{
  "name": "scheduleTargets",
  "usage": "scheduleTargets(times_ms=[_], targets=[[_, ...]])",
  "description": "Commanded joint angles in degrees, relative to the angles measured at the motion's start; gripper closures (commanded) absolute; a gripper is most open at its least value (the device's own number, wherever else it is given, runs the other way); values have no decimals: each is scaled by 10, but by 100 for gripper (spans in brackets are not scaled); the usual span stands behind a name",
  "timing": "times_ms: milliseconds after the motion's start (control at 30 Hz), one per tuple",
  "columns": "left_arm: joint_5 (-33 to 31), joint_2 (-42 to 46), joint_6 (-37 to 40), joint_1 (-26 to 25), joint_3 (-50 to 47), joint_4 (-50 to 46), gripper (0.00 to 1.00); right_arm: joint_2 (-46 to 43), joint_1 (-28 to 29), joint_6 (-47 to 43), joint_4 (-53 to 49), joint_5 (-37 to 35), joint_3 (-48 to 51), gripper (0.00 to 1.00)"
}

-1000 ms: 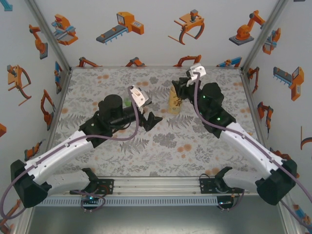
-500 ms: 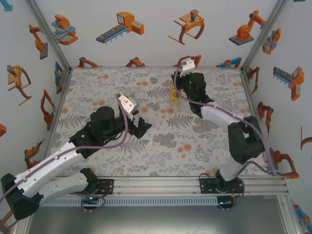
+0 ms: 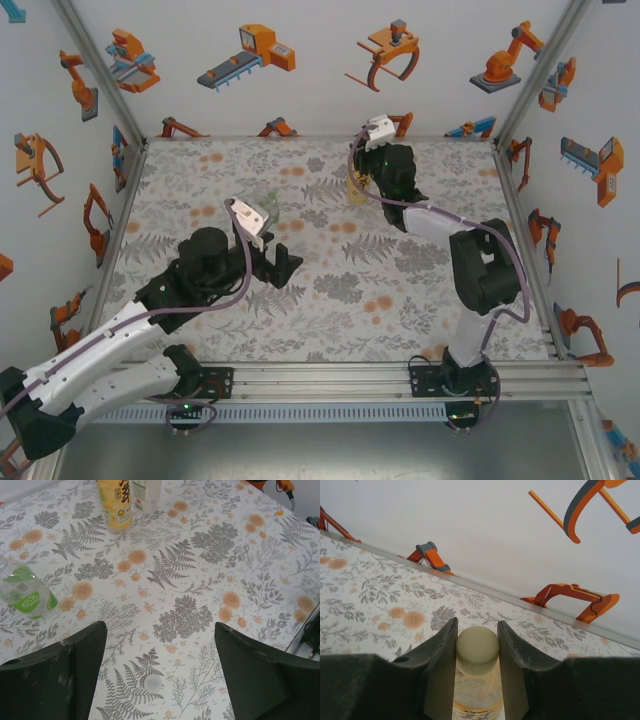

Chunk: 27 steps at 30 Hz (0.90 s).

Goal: Screw on the bottle caps

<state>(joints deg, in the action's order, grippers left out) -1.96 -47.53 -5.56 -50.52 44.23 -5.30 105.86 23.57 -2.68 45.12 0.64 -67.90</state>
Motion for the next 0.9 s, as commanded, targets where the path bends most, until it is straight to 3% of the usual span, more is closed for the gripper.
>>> scheduleTargets(times_ms=[0,433,667,867], targets=[[-10,8,-11,3,-7,-4,19,14,-6,-7,73,10,5,100],[-18,-1,-22,3,0,-15,19,10,-8,12,79,3,23,96],[-19,-3,-18,3,5,-15,19,8,-9,17,62,5,17,70],[-23,-9,-13,3,9,-15,19,-5,-9,17,44,8,8,53]])
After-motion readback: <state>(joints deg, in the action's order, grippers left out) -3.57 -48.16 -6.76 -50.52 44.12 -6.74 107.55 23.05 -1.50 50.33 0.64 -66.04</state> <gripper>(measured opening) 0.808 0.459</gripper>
